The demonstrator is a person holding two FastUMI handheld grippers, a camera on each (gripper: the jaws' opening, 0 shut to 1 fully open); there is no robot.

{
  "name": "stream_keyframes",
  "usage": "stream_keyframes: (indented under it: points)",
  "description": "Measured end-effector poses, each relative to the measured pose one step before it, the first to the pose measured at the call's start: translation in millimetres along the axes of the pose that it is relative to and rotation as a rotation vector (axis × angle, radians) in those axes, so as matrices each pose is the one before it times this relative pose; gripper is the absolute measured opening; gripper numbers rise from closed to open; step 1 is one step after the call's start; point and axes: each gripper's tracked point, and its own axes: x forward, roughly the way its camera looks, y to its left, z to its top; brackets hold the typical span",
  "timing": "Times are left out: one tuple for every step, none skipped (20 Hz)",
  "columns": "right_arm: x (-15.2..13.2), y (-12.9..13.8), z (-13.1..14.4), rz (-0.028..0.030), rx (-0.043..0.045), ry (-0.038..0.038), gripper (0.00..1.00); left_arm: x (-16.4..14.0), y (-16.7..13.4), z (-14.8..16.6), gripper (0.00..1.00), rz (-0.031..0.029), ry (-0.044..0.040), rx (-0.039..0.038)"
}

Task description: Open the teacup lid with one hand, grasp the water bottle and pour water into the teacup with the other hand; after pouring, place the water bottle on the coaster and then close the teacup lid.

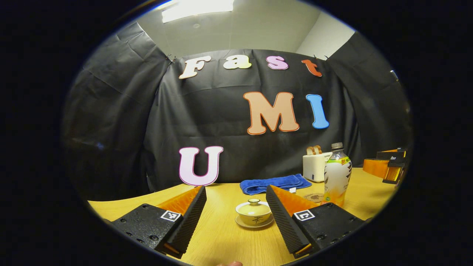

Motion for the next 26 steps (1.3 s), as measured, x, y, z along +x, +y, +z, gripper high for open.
stream_keyframes:
  points:
    - [-0.41, 0.95, 1.69, 0.00249, 0.00229, -0.00209, 0.98, 1.95, -3.77, 1.1, 0.95, -0.01835, -0.00145, -0.00244]
    - [0.27, -0.02, 0.98, 0.0022, 0.00252, -0.00211, 0.98, 2.71, -4.2, -0.71, 0.95, -0.01891, 0.00576, -0.00449]
    - [0.83, 0.23, 0.64, 0.00428, 0.0017, -0.00165, 0.98, 1.97, -1.43, -0.74, 0.95, -0.01028, 0.00285, -0.00465]
    - [0.47, 0.61, 0.79, 0.00453, 0.0001, -0.00005, 0.98, 2.1, -0.3, 1.41, 0.95, -0.00967, -0.00179, -0.00206]
    - [1.0, 0.13, 1.09, 0.00387, -0.00209, -0.00035, 0.94, 3.05, -1.57, 2.0, 0.95, -0.01375, -0.00177, 0.00448]
    - [0.65, 0.74, 2.7, 0.00409, -0.0026, -0.00241, 0.98, 4.79, -1.85, 0.65, 0.94, -0.01452, 0.00333, 0.00467]
    - [0.86, 0.79, 2.71, 0.00369, -0.00274, -0.00334, 0.98, 4.35, -0.67, 0.22, 0.94, -0.0115, 0.0032, 0.00167]
    - [-0.17, -0.75, 2.49, 0.00253, -0.00264, -0.00535, 0.98, 4.17, -0.97, -0.62, 0.95, -0.01253, 0.00504, -0.00122]
    - [0.98, -1.04, 2.48, 0.00124, -0.00312, -0.00444, 0.98, 3.82, -1.26, -1.48, 0.95, -0.01025, 0.00749, -0.00432]
    - [0.75, -0.26, 1.83, 0.00063, -0.00267, -0.00363, 0.98, 5.89, -0.19, -3.19, 0.94, -0.00698, 0.01191, -0.00593]
    - [0.42, -0.38, 0.97, 0.00021, -0.00186, -0.00192, 1.0, 5.91, -0.8, -4.47, 0.94, -0.00992, 0.01901, -0.00674]
    - [0.56, -1.63, 1.06, -0.00043, -0.00102, -0.00231, 1.0, 6.7, -2.0, -5.77, 0.94, -0.01396, 0.022, -0.00574]
    - [0.76, -1.55, 0.05, -0.00157, -0.00034, -0.0003, 0.98, 5.04, -0.56, -5.53, 0.94, -0.01013, 0.02462, -0.00348]
    - [0.68, -0.35, -0.18, -0.00115, -0.00017, 0.00104, 1.0, 5.8, -0.65, -4.82, 0.95, -0.01048, 0.0199, -0.00462]
    - [0.75, -1.54, 0.2, -0.00207, -0.00069, 0.00195, 0.98, 5.23, 0.13, -2.88, 0.95, -0.00827, 0.01605, -0.00416]
    - [0.32, -1.42, -0.75, -0.0023, -0.00165, 0.00059, 0.98, 4.2, -0.43, -4.47, 0.95, -0.00818, 0.0179, -0.00133]
    - [0.67, -1.75, -0.56, -0.00276, -0.00215, 0.0019, 0.98, 4.7, 0.18, -3.08, 0.95, -0.00546, 0.01851, 0.00329]
    - [1.45, -0.57, -0.71, -0.00081, -0.00138, 0.00226, 0.96, 5.1, 0.18, -2.39, 0.94, -0.00585, 0.01411, 0.005]
    - [1.34, -0.53, -1.78, -0.00173, -0.0008, 0.0029, 0.94, 3.96, -2.25, -3.47, 0.94, -0.01104, 0.02042, 0.00804]
    - [0.26, -0.49, -1.18, -0.00099, -0.00002, 0.00242, 0.94, 4.19, -2.69, -3.62, 0.95, -0.01261, 0.01902, 0.00555]
    - [0.98, -0.09, -0.89, -0.00064, 0.00048, 0.00183, 0.94, 3.71, -2.53, -4.29, 0.95, -0.01315, 0.02118, 0.00472]
    - [1.49, 0.16, -1.57, 0.00011, 0.00025, 0.00336, 0.94, 3.75, -3.52, -4.76, 0.95, -0.01227, 0.0213, 0.0024]
    - [1.36, 0.21, -2.37, -0.00054, -0.00017, 0.00495, 0.94, 3.33, -1.28, -4.67, 0.95, -0.0091, 0.02275, 0.00092]
    - [0.24, -0.75, -1.86, 0.00051, -0.00029, 0.00308, 0.94, 2.21, -1.76, -5.1, 0.94, -0.00963, 0.02561, -0.00091]
    - [0.85, -0.54, -1.26, -0.00171, -0.0008, 0.00151, 0.94, 2.99, -0.05, -5.48, 0.92, -0.00091, 0.0218, -0.00148]
    - [0.76, -1.19, -0.5, -0.00061, -0.00059, -0.00042, 0.94, 3.16, -0.09, -4.18, 0.9, -0.00024, 0.01872, -0.00189]
